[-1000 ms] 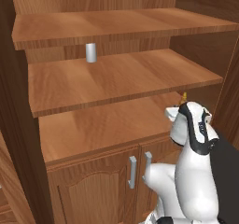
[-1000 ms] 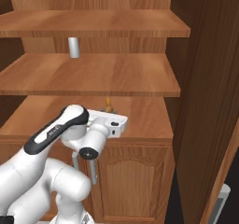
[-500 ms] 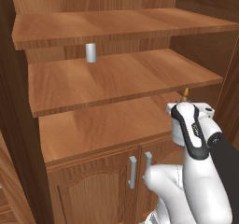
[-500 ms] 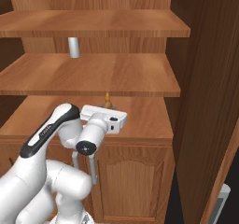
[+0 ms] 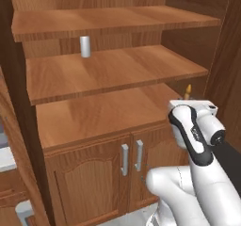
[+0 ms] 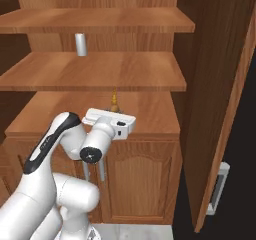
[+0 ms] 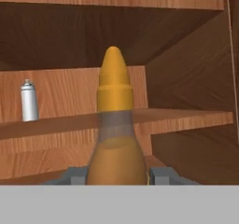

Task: Pick the cinnamon and honey bottle from the cabinet and place them next to the mug.

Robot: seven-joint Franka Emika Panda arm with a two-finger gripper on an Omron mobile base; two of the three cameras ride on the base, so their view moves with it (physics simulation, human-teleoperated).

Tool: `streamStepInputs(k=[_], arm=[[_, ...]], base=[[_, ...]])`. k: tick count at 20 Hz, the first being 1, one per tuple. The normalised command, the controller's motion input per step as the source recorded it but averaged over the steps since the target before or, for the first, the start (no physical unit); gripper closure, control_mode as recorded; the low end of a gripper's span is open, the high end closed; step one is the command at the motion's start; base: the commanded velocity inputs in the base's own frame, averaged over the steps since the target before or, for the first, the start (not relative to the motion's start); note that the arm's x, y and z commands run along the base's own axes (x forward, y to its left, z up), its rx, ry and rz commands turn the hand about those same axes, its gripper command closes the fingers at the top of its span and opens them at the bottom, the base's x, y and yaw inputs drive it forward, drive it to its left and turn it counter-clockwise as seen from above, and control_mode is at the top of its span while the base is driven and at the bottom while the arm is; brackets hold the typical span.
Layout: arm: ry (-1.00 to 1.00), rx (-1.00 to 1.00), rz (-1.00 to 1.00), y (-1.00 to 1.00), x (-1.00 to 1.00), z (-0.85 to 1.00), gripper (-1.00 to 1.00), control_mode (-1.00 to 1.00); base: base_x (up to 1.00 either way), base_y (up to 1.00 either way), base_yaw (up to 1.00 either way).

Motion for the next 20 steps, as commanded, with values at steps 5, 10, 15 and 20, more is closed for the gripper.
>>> streamStepInputs(k=[5,10,15,20], arm=[[0.0,0.0,0.0,0.0,0.0,0.0,1.0,1.0],[0.0,0.0,0.0,0.0,0.0,0.0,1.0,1.0],[0.0,0.0,0.0,0.0,0.0,0.0,1.0,1.0],[0.0,0.0,0.0,0.0,0.0,0.0,1.0,1.0]], base=[[-1.0,0.0,-0.09],[-0.88,0.11,-0.01],[-0.88,0.33,0.0],[-1.0,0.38,0.03]])
